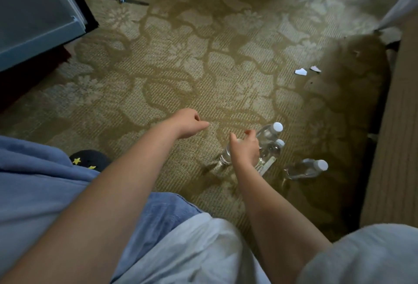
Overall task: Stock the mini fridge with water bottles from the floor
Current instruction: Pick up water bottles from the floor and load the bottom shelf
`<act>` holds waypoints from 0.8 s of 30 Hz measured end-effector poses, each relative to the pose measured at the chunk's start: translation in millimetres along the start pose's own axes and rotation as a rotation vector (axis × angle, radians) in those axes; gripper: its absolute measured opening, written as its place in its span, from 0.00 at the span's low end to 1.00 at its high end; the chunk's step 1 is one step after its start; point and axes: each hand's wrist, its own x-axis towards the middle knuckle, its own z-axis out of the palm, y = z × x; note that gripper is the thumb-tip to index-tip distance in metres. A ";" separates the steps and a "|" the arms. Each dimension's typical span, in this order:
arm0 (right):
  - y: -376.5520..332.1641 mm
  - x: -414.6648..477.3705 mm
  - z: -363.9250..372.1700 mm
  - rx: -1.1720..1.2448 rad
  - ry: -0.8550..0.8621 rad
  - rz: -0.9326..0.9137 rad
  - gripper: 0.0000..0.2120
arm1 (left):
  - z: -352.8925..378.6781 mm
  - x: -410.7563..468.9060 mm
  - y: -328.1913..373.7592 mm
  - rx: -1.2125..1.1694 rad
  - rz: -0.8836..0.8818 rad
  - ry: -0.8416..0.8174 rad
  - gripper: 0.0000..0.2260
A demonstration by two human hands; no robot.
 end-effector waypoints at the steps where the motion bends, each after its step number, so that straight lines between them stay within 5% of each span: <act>1: 3.2 1.6 0.3 -0.043 -0.023 0.013 0.26 | 0.3 -0.6 1.3 0.008 0.005 -0.001 0.19; 4: 13.9 4.8 2.7 -0.161 -0.081 0.025 0.29 | 3.2 -0.9 4.4 0.056 0.014 -0.004 0.20; 11: 20.2 6.3 6.3 -0.128 -0.088 -0.045 0.15 | 4.6 -0.3 4.0 0.032 0.010 -0.019 0.22; 18: -8.3 -2.2 0.4 0.204 -0.088 -0.183 0.10 | -0.1 1.6 -1.2 0.000 0.001 -0.020 0.27; 24: -72.0 -8.7 -18.1 0.656 -0.426 -0.322 0.07 | -6.6 2.4 -4.7 -0.065 0.006 -0.077 0.37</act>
